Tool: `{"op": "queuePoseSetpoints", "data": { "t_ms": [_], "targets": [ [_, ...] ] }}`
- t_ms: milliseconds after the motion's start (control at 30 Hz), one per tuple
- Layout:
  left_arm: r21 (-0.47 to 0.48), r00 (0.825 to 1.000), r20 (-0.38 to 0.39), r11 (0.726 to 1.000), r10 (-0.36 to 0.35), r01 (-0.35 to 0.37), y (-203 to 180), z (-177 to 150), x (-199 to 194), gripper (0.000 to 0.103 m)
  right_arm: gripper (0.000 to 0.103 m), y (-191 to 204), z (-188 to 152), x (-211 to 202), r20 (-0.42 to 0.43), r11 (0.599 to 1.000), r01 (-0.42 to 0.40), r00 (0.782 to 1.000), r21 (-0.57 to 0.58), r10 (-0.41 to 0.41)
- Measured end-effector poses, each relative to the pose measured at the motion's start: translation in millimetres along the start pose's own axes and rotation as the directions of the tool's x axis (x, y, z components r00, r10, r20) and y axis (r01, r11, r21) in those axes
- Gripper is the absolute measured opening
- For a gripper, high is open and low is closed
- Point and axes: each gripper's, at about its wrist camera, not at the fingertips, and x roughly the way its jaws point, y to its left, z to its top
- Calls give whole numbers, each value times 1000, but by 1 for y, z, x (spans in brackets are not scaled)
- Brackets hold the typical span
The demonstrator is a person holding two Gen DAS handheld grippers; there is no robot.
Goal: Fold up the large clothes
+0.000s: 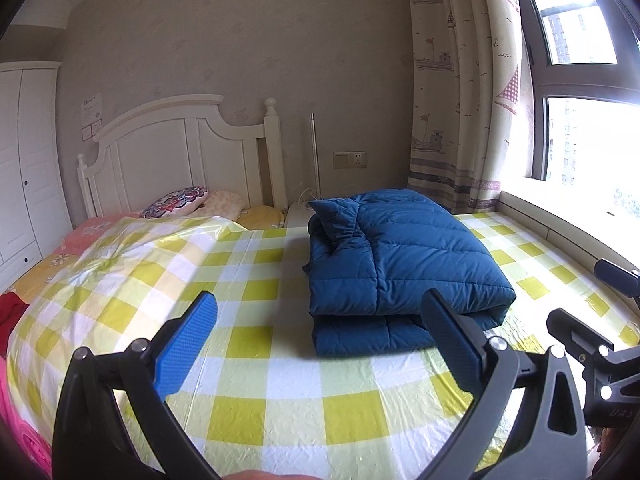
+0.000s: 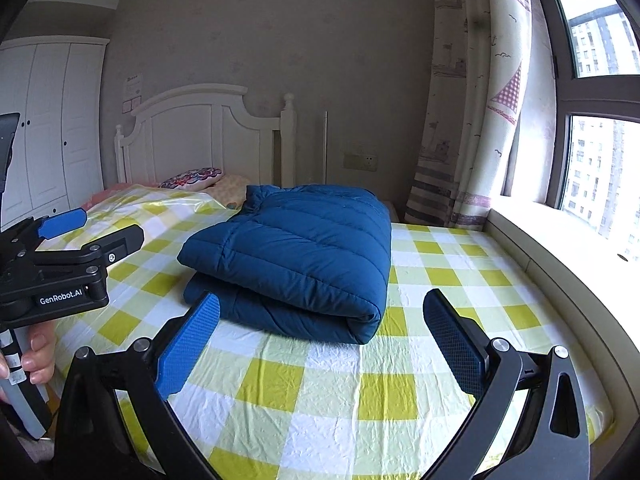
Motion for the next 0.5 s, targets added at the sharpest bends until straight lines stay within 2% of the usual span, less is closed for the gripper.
{"op": "queuePoseSetpoints", "data": {
  "t_ms": [500],
  "targets": [
    [-5, 1000, -8, 1000, 10, -10, 2, -3, 0, 101, 98, 3, 0, -5, 21, 1000, 3, 1000, -5, -3]
  ]
}}
